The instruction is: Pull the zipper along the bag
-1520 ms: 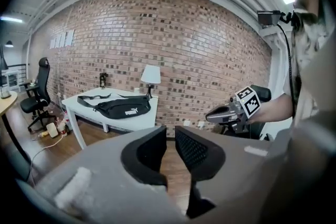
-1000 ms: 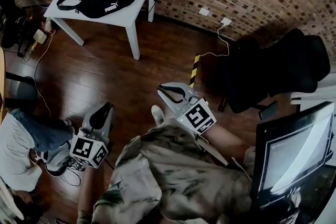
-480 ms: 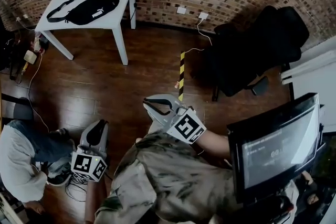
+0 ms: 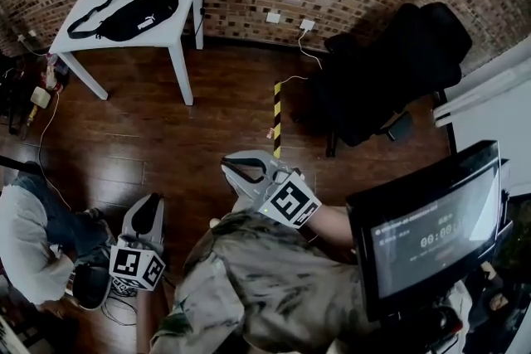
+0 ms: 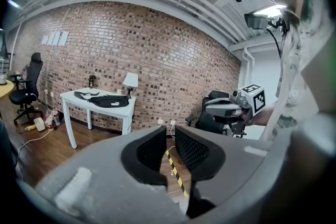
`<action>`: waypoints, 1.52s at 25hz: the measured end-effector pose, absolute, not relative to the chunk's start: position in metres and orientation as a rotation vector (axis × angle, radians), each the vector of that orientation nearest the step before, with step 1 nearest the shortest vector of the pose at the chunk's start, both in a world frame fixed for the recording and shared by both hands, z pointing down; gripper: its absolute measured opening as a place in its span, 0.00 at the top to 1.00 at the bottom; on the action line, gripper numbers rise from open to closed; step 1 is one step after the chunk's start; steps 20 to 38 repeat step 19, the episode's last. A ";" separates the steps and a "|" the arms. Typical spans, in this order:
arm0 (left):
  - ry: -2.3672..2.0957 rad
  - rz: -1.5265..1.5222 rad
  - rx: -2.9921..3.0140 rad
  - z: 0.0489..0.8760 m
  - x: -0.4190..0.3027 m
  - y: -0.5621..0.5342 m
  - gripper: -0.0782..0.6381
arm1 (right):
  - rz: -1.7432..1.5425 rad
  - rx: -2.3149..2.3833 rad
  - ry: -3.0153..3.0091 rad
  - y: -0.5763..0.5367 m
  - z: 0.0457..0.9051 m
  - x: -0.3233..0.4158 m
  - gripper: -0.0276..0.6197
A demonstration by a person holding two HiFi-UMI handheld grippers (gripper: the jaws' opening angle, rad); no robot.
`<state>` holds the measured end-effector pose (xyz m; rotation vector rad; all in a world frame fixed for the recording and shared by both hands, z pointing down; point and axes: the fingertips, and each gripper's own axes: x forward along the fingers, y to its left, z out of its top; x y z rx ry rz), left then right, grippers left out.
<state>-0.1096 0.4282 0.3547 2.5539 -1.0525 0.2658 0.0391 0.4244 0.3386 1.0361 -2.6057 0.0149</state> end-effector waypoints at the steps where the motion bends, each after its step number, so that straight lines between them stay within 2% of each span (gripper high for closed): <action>1: -1.053 0.269 2.552 0.356 -0.110 0.430 0.81 | 0.013 1.034 -2.604 0.426 0.340 0.039 0.93; 14: -1.077 0.273 2.531 0.372 -0.112 0.413 0.82 | 0.018 1.001 -2.620 0.402 0.345 0.040 0.94; 19: -1.031 0.270 2.540 0.385 -0.078 0.378 0.82 | 0.012 1.042 -2.597 0.375 0.352 0.075 0.94; 38: -1.031 0.270 2.540 0.385 -0.078 0.378 0.82 | 0.012 1.042 -2.597 0.375 0.352 0.075 0.94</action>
